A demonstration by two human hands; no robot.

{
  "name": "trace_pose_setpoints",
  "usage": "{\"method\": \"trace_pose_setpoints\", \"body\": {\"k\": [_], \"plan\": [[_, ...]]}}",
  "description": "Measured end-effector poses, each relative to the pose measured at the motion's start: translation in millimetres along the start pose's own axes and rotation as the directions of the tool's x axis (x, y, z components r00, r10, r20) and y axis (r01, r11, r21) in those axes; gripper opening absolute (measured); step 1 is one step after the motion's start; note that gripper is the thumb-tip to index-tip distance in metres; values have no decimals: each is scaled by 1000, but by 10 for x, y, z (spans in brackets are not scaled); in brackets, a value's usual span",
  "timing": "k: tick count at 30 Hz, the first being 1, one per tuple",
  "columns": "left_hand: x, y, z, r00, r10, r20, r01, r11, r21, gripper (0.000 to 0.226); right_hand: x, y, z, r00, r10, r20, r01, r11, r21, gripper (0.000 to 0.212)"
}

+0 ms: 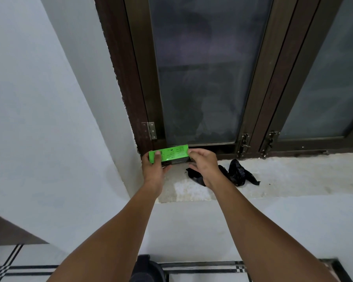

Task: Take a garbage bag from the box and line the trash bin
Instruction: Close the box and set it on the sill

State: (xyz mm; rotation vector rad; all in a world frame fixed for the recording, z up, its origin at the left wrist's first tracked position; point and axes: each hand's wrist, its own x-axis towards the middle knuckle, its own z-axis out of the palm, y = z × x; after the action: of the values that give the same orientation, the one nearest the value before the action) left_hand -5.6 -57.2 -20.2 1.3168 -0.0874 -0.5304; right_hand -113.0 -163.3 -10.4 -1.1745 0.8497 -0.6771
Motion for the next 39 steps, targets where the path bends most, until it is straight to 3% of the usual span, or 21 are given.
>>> {"method": "trace_pose_setpoints", "body": {"k": [4,10,14,19,25,31,39], "plan": [[11,-39,-27,998,36,-54,-25,980,199,34,-45,28,5,998,31,55,-30,999,-21,18],[23,-15,-68,993,-23,-116,56,957,286,34,-60,-21,20,997,48,59,-46,998,-40,35],[3,10,-87,988,-72,-138,113,942,316,37,-27,-5,-7,997,-16,72,26,991,-130,26],[20,23,-119,975,-122,-187,184,914,362,61,33,44,-47,998,-22,64,34,980,-197,17],[25,65,-106,952,-251,-174,299,878,375,71,97,21,20,991,107,80,-101,992,-69,31],[110,41,-111,939,-306,-158,342,890,303,70,72,10,-50,992,83,93,-83,997,-10,47],[139,28,-122,947,-299,-118,321,905,280,54,79,70,-60,992,96,77,-93,995,-39,30]]}}
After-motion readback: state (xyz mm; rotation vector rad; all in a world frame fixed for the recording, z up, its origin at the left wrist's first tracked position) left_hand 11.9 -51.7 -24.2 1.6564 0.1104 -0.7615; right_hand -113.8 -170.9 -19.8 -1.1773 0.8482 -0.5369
